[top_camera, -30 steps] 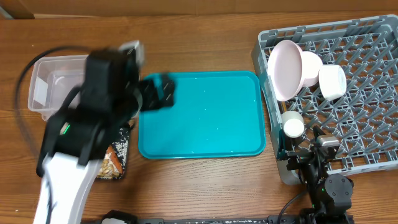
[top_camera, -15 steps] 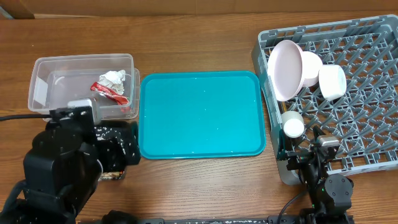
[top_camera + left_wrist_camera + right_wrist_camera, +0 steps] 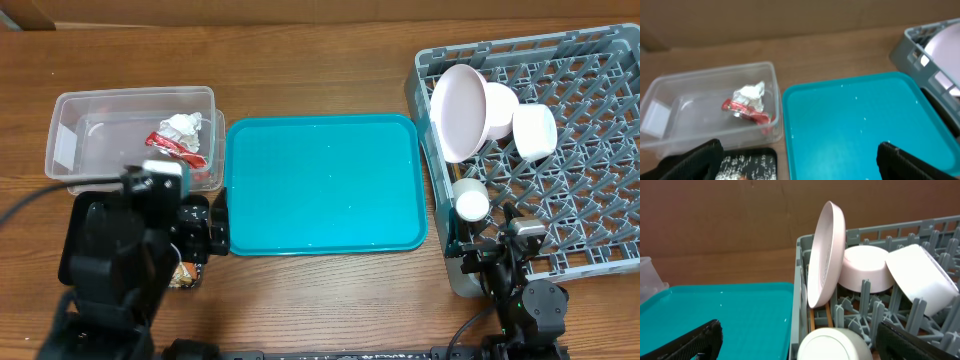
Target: Sort waste into correct bins and load items into the dishwasher
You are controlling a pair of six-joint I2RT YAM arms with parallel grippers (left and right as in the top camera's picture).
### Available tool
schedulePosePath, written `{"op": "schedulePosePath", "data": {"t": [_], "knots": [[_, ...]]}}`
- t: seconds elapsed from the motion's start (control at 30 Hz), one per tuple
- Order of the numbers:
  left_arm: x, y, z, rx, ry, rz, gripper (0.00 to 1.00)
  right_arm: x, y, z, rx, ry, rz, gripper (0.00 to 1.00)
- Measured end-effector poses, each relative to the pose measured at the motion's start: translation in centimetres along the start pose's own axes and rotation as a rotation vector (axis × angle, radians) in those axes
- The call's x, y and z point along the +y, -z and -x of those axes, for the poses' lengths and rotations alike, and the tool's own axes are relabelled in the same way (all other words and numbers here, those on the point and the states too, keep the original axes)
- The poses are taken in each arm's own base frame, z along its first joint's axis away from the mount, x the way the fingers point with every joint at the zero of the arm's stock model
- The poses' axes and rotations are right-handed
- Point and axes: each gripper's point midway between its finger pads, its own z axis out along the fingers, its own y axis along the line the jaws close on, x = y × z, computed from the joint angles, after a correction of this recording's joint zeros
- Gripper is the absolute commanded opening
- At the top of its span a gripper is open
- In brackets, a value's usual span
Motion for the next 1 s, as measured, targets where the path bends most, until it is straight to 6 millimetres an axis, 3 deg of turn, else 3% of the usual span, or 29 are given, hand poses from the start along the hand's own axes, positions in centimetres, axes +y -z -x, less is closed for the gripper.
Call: {"op": "schedulePosePath", "data": {"t": [0.2,0.5,0.7,0.87,1.0], "knots": [[-0.3,-2.3,-4.1,-0.132,-0.054,-0.035,1.0,0.0,0.0,0.0,0.0,0.0,0.0,1.0],[-0.9,-3.6,-8.3,-0.339,-0.085,-0.054,1.0,0.0,0.0,0.0,0.0,0.0,0.0,1.0],[-1.0,-5.3,-11.5,-0.343,-0.086,-0.059,1.0,0.0,0.0,0.0,0.0,0.0,0.0,1.0],[-1.0,-8.3,-14.5,-0.302,-0.084,-0.062,1.0,0.0,0.0,0.0,0.0,-0.001,0.0,1.0],[-1.0,-8.3,-13.8,-0.346,-0.085,-0.059,1.0,0.0,0.0,0.0,0.0,-0.001,0.0,1.0]]}}
